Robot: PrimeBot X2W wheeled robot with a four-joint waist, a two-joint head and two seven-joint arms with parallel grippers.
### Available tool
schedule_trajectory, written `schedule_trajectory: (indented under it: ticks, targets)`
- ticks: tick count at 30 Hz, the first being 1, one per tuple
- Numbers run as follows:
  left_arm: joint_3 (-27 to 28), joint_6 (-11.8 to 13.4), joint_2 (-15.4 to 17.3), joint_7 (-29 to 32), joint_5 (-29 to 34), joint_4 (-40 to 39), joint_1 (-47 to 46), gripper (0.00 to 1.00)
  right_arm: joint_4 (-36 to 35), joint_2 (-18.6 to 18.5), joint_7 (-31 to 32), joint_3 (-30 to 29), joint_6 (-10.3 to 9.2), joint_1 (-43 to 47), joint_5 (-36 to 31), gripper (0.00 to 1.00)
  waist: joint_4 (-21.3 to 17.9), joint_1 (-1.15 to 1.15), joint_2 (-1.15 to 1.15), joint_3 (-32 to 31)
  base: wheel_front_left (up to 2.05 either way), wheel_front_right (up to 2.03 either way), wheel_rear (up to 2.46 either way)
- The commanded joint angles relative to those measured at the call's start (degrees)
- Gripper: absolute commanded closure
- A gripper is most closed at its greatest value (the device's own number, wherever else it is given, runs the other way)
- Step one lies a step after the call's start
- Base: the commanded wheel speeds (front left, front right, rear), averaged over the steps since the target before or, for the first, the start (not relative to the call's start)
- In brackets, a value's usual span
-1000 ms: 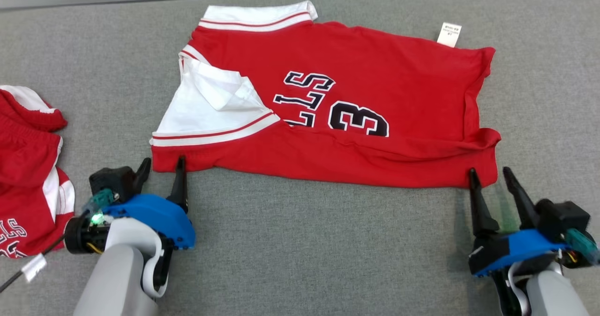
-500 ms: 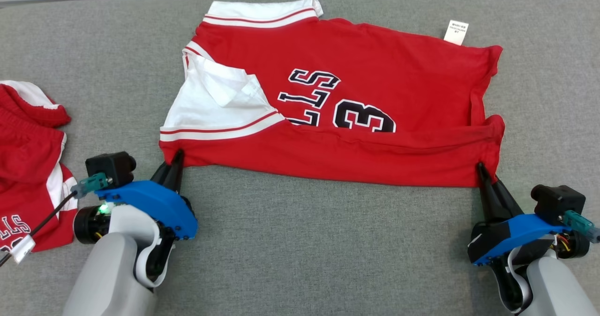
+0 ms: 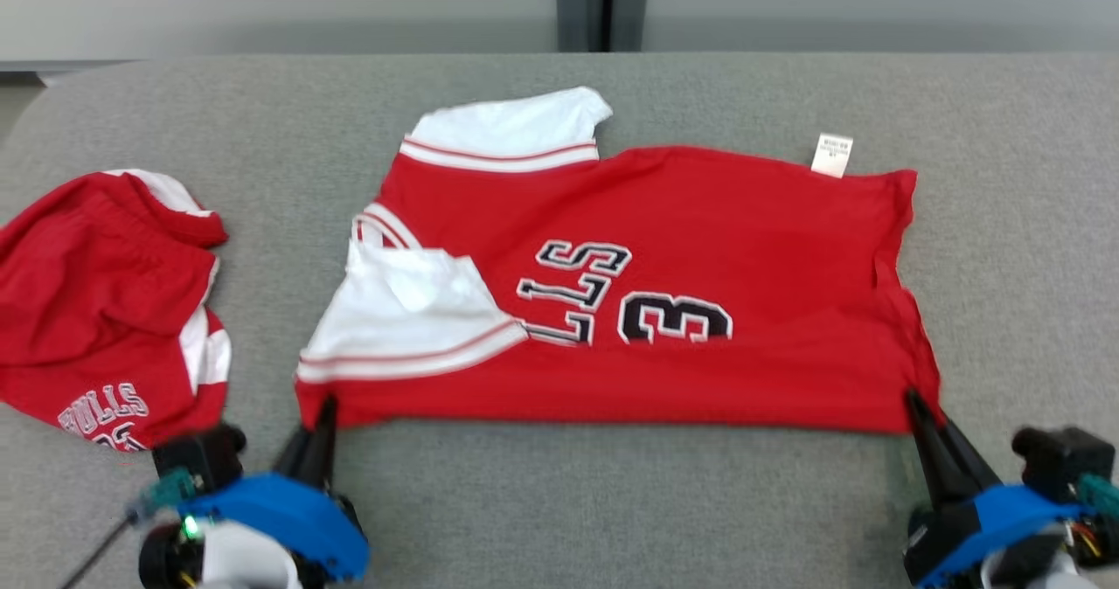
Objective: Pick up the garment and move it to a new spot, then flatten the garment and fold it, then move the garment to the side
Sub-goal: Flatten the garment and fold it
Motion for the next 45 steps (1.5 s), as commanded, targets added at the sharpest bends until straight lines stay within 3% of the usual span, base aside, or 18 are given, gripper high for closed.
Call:
schedule_trajectory:
  ticks: [1, 13, 14, 15, 16, 23, 29, 35, 45]
  targets:
    - [0.0, 0.8, -0.3, 0.8, -0.5, -1.6, 2.3, 1.0, -1.0, -0.5, 0.6, -1.1, 0.0, 2.3, 0.0, 1.0, 0.5, 0.01, 0.0, -0.7, 0.0, 0.0, 0.0]
    - [-2.3, 3.5, -2.2, 4.5, -2.1, -7.1, 13.5, 1.0, -4.8, 3.7, 2.4, -6.2, 0.01, 13.2, -0.9, 1.0, 0.9, 0.01, 0.0, -4.5, 0.0, 0.0, 0.0]
    - [-2.4, 3.5, -2.1, 4.4, -2.0, -7.1, 13.5, 1.0, -4.9, 3.9, 2.3, -6.3, 0.01, 13.5, -1.1, 0.89, 0.9, 0.01, 0.0, -4.5, 0.0, 0.0, 0.0]
    - [-2.5, 3.4, -2.3, 4.2, -2.0, -7.0, 13.4, 0.13, -5.0, 4.1, 1.9, -6.5, 0.01, 13.8, -1.3, 0.49, 0.9, 0.01, 0.0, -4.6, 0.0, 0.0, 0.0]
    - [-2.5, 3.7, -2.0, 3.5, -1.2, -7.1, 12.9, 0.0, -5.3, 4.3, 1.1, -6.6, 0.01, 13.8, -1.7, 0.0, 0.8, 0.01, 0.0, -4.7, 0.0, 0.0, 0.0]
    - [-1.0, 9.0, -1.2, -6.5, 6.3, -9.9, 10.0, 0.0, -11.1, 6.0, -4.9, -8.0, 0.01, 11.5, -6.4, 0.0, -0.6, 0.01, 0.0, -5.5, 0.0, 0.0, 0.0]
    - [-1.2, 12.5, 0.0, -11.6, 12.3, -13.9, 6.7, 0.0, -19.3, 6.8, -3.5, -7.6, 0.01, 8.8, -9.5, 0.0, -1.7, 0.01, 0.0, -6.2, 0.0, 0.0, 0.0]
    - [-2.2, 12.9, 1.2, -10.7, 14.3, -15.6, 4.8, 0.0, -24.1, 7.2, -0.8, -7.6, 0.01, 9.0, -10.5, 0.0, -1.9, 0.01, 0.0, -6.3, 0.0, 0.0, 0.0]
    - [-3.1, 12.0, 3.2, -8.7, 15.2, -15.3, 2.5, 0.0, -24.4, 8.0, -0.2, -7.8, 0.01, 8.8, -10.2, 0.0, -1.9, 0.01, 0.0, -4.9, 0.0, 0.0, 0.0]
